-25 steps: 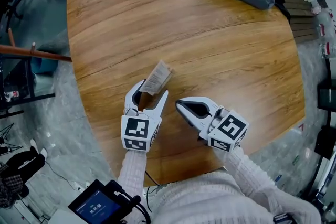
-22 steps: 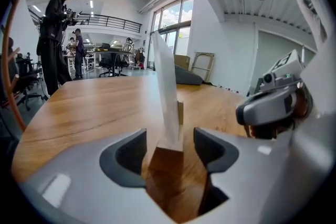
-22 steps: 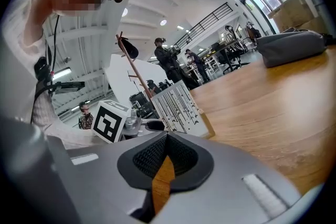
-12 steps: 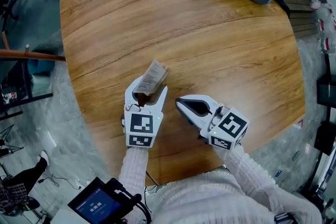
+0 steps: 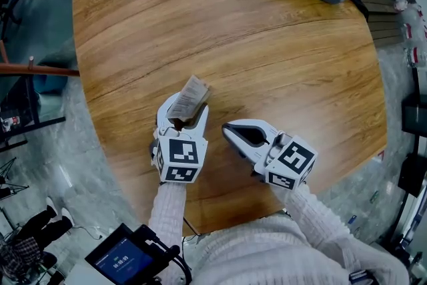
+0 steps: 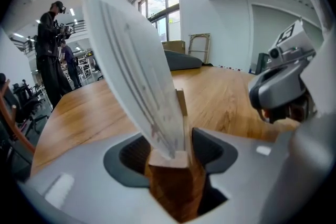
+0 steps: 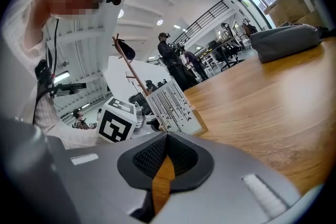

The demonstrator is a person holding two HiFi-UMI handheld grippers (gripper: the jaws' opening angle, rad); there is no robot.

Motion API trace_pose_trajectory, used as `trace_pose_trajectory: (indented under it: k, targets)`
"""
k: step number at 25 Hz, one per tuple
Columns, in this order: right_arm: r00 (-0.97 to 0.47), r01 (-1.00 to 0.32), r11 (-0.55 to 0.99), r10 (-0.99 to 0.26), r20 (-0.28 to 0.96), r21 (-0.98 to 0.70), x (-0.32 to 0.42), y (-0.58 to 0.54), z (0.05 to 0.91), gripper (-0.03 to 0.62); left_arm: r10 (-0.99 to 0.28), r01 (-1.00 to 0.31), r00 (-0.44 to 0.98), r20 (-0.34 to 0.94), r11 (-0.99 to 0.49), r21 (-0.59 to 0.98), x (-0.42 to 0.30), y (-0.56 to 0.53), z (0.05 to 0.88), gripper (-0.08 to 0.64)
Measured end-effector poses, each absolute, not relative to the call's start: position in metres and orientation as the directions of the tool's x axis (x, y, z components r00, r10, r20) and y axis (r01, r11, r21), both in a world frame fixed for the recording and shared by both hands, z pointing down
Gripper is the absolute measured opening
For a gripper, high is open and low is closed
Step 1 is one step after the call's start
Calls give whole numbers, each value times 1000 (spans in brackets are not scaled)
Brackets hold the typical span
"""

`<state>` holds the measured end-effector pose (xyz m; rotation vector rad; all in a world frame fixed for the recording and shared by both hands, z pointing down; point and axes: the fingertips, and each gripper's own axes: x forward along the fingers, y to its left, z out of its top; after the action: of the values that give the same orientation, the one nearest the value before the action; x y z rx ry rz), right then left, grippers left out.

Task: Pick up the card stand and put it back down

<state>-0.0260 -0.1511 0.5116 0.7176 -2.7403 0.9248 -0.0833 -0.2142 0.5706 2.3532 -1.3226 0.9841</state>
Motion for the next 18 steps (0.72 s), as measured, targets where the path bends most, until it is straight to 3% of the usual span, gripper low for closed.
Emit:
trace_pose_trajectory:
  k: [7,18]
  targets:
    - [-872,-489,690,-392,292,-534,-27,-152,510,-2,-637,-812,363,680,-574,-104,-79,-214,570,195]
    - [-866,-501,688,-400,301,-525,-21,-151,510,-2,-657,-838,375,654,-542,-63,-84,-215,566,186]
